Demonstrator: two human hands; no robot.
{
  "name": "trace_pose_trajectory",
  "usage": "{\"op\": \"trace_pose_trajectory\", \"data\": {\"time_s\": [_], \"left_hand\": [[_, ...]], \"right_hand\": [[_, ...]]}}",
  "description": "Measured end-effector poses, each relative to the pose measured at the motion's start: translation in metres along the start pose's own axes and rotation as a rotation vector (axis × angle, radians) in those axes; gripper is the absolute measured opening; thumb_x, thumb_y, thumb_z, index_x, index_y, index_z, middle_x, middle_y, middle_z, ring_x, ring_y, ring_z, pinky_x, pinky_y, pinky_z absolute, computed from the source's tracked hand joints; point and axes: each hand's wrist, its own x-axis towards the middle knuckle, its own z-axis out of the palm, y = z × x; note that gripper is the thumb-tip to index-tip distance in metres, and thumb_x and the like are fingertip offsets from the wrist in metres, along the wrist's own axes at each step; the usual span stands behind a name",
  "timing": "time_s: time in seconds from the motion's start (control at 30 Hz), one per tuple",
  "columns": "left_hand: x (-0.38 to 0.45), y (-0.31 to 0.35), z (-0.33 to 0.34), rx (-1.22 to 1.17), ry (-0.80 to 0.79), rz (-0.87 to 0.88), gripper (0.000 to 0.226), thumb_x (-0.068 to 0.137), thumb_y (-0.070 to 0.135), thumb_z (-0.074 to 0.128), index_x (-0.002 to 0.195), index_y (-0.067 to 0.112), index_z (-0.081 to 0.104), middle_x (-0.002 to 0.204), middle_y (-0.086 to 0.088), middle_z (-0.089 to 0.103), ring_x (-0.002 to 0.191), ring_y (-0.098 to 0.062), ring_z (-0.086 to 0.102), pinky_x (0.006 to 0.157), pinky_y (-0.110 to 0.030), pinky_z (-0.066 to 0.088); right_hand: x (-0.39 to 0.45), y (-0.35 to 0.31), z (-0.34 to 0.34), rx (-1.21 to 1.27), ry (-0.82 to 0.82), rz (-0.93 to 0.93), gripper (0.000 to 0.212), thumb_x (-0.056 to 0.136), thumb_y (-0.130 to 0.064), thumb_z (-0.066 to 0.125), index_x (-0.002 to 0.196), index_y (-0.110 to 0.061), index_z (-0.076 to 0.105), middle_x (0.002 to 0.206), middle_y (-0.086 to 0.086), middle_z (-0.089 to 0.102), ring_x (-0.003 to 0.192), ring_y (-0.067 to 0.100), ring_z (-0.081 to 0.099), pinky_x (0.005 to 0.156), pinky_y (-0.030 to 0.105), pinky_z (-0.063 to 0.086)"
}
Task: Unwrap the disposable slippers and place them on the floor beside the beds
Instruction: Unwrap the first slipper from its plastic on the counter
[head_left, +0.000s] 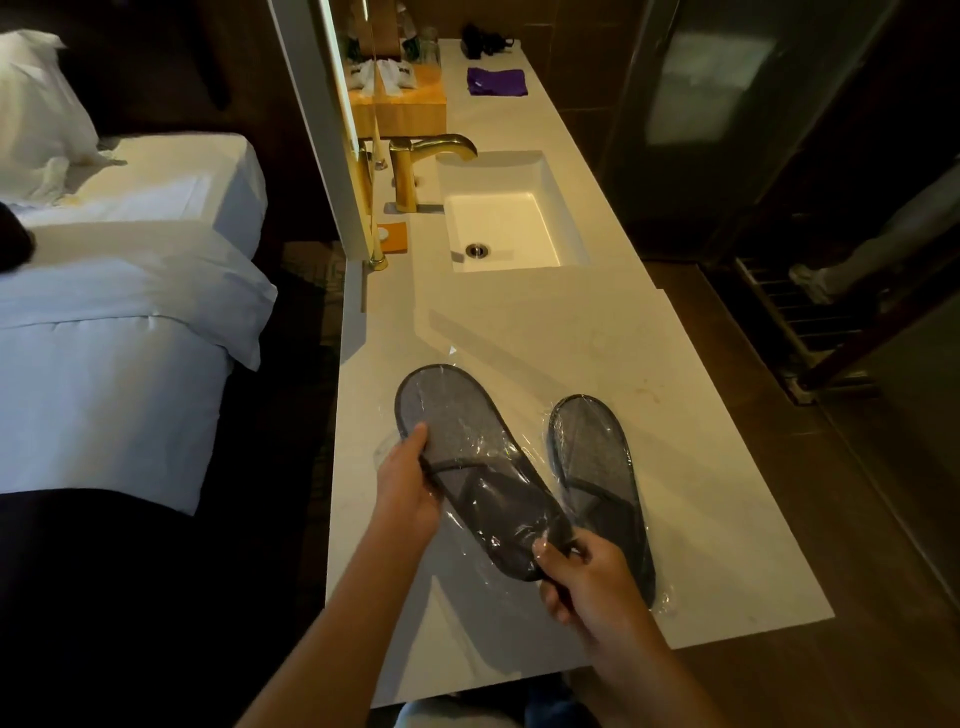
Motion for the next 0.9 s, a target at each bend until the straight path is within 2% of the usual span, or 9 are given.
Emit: {"op": "trace_pose_trajectory", "data": {"time_s": [0.1,0.23,0.4,0.47,0.53,0.63,0.73,0.83,0.9], "left_hand": [[0.020,0.017,0.015,0.129,0.053,0.009,0.030,0.092,0.026,0.069,0.112,0.004,0.066,0.109,-0.019,0.075,0.099,-0.036,0.072,0.091,-0.054,0.057],[0.042,0.034,0.032,0.239,0.067,0.068,0.021,0.091,0.023,0.070,0.094,0.002,0.070,0.100,-0.017,0.076,0.092,-0.032,0.073,0.086,-0.050,0.060],[0.068,0.048,0.047,0.325,0.070,0.112,0.016,0.088,0.009,0.067,0.072,0.006,0.066,0.072,-0.010,0.061,0.061,-0.020,0.058,0.068,-0.037,0.056],[0.076,0.055,0.050,0.268,0.038,0.078,0.013,0.089,0.010,0.069,0.078,0.004,0.068,0.074,-0.009,0.063,0.060,-0.017,0.060,0.072,-0.036,0.058],[0.078,0.055,0.051,0.241,-0.013,0.023,0.025,0.092,0.026,0.069,0.092,0.001,0.068,0.079,-0.011,0.068,0.062,-0.018,0.067,0.069,-0.033,0.062],[0.068,0.034,0.042,0.313,-0.035,-0.041,0.035,0.086,0.033,0.076,0.102,0.003,0.067,0.097,-0.016,0.075,0.089,-0.030,0.074,0.081,-0.046,0.062],[0.054,0.009,0.027,0.334,-0.035,-0.084,0.029,0.087,0.032,0.075,0.097,0.006,0.066,0.091,-0.016,0.078,0.081,-0.031,0.077,0.071,-0.041,0.064],[0.057,0.011,0.025,0.246,-0.054,-0.077,0.025,0.091,0.026,0.070,0.101,0.002,0.068,0.090,-0.016,0.080,0.082,-0.030,0.078,0.072,-0.039,0.063],[0.065,0.023,0.030,0.213,-0.039,-0.066,0.020,0.093,0.021,0.068,0.099,0.002,0.069,0.091,-0.015,0.078,0.080,-0.027,0.075,0.061,-0.032,0.062]], "right_hand": [[0.001,0.008,0.000,0.015,-0.016,0.028,0.013,0.092,-0.018,0.063,0.101,-0.008,0.063,0.051,0.005,0.063,0.043,0.013,0.054,0.043,0.023,0.044],[0.002,0.015,0.002,0.035,-0.037,0.036,0.016,0.091,-0.018,0.065,0.105,-0.012,0.059,0.056,0.007,0.066,0.044,0.013,0.057,0.043,0.024,0.046],[0.002,0.022,0.002,0.118,-0.004,0.094,0.016,0.088,-0.013,0.068,0.103,-0.012,0.061,0.069,0.012,0.069,0.054,0.019,0.062,0.048,0.029,0.048],[0.004,0.024,0.004,0.145,0.016,0.123,0.015,0.087,-0.011,0.069,0.101,-0.013,0.062,0.075,0.016,0.070,0.059,0.023,0.064,0.053,0.032,0.051],[0.007,0.026,0.007,0.200,0.027,0.130,0.016,0.087,-0.010,0.069,0.100,-0.014,0.063,0.076,0.016,0.071,0.059,0.023,0.065,0.056,0.033,0.053],[0.010,0.024,0.013,0.304,0.000,0.121,0.022,0.085,-0.009,0.070,0.106,-0.012,0.062,0.072,0.013,0.071,0.057,0.020,0.064,0.054,0.031,0.053],[0.016,0.020,0.017,0.312,-0.004,0.113,0.020,0.087,-0.011,0.069,0.105,-0.014,0.063,0.075,0.014,0.070,0.057,0.018,0.064,0.054,0.029,0.052],[0.016,0.019,0.019,0.310,-0.025,0.115,0.019,0.088,-0.011,0.068,0.107,-0.014,0.062,0.085,0.018,0.069,0.059,0.017,0.063,0.054,0.028,0.052],[0.013,0.020,0.018,0.323,-0.039,0.127,0.022,0.087,-0.010,0.069,0.108,-0.013,0.062,0.088,0.019,0.069,0.060,0.018,0.064,0.054,0.028,0.053]]}}
